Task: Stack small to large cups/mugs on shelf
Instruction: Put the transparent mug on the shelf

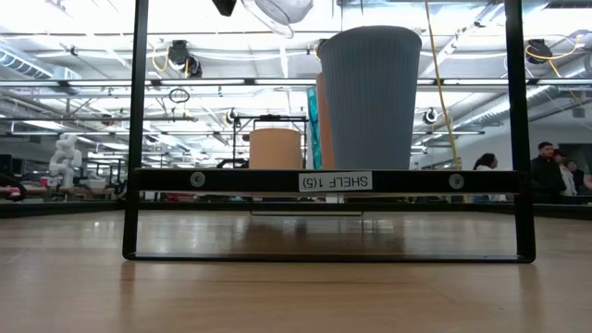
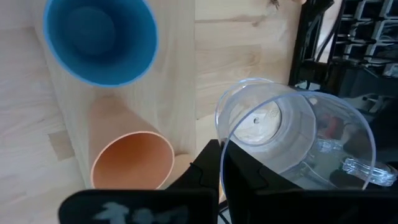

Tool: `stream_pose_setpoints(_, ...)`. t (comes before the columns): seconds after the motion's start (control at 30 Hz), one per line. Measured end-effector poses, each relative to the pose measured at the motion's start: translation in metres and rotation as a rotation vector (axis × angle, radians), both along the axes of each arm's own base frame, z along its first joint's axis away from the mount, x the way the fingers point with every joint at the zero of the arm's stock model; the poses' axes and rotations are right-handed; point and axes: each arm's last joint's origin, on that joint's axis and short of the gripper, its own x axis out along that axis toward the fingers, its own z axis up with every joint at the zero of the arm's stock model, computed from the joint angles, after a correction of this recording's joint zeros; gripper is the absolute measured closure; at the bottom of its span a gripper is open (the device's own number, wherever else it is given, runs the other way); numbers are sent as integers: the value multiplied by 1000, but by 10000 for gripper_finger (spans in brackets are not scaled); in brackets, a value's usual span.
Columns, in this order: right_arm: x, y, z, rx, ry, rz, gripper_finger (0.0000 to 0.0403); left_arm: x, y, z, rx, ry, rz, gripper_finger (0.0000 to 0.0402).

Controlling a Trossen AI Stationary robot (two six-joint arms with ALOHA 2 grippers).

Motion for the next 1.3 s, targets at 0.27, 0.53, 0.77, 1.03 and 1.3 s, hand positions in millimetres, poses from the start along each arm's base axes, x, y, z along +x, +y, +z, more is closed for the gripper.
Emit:
stream_pose_setpoints(0.27,2,0,1,19,-25,-19,394,0,0,0,16,-3,-4,385)
stream_pose_setpoints(0.53,1,2,9,110,-113,-203,340,-8,0,6,19,-19,-3,368)
stream_pose_setpoints(0.77,-13,4,30,270,-239,-390,255,-18,1,12,49,-27,-11,384)
stream_pose_setpoints(1.03,-47,5,55,590,-288,-676,208,-39,3,25,73,-56,1,387)
stream_pose_setpoints(1.3,-80,13,39,890,-258,-963,218,-61,6,31,100,-34,68,378)
